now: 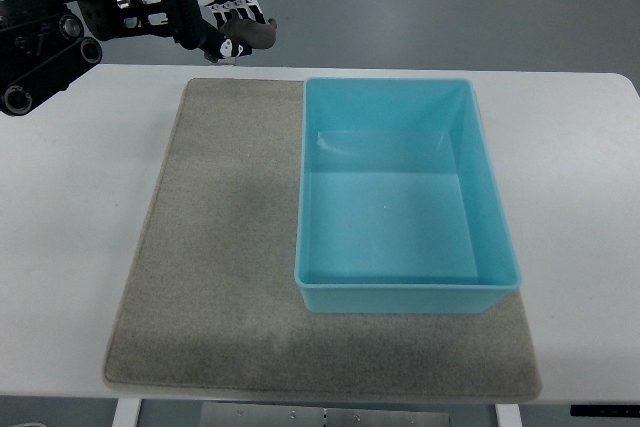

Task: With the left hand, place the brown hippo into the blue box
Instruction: 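Carry the held hippo with the left hand over the blue box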

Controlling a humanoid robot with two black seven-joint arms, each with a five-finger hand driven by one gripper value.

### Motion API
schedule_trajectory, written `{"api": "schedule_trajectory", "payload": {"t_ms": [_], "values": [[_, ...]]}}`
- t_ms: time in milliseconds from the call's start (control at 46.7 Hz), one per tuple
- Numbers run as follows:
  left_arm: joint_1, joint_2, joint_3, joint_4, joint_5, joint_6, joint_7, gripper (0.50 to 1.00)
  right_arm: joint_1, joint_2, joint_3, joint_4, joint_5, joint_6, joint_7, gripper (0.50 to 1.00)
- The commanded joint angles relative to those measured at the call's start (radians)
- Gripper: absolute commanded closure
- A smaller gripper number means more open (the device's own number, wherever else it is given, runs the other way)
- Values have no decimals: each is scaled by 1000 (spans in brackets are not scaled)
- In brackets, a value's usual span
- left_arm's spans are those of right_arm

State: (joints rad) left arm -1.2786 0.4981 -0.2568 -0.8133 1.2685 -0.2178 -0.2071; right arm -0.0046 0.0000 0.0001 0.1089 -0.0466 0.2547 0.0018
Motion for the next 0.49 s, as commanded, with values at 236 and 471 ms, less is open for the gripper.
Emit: {"api": "schedule_trajectory", "payload": {"t_ms": [236,471], "values": [[-24,40,11,-236,12,-48,0,1000,0,0,0,0,1,0,0,564],[-24,25,13,-382,17,-48,2,1000,0,0,0,0,-1,0,0,564]]}}
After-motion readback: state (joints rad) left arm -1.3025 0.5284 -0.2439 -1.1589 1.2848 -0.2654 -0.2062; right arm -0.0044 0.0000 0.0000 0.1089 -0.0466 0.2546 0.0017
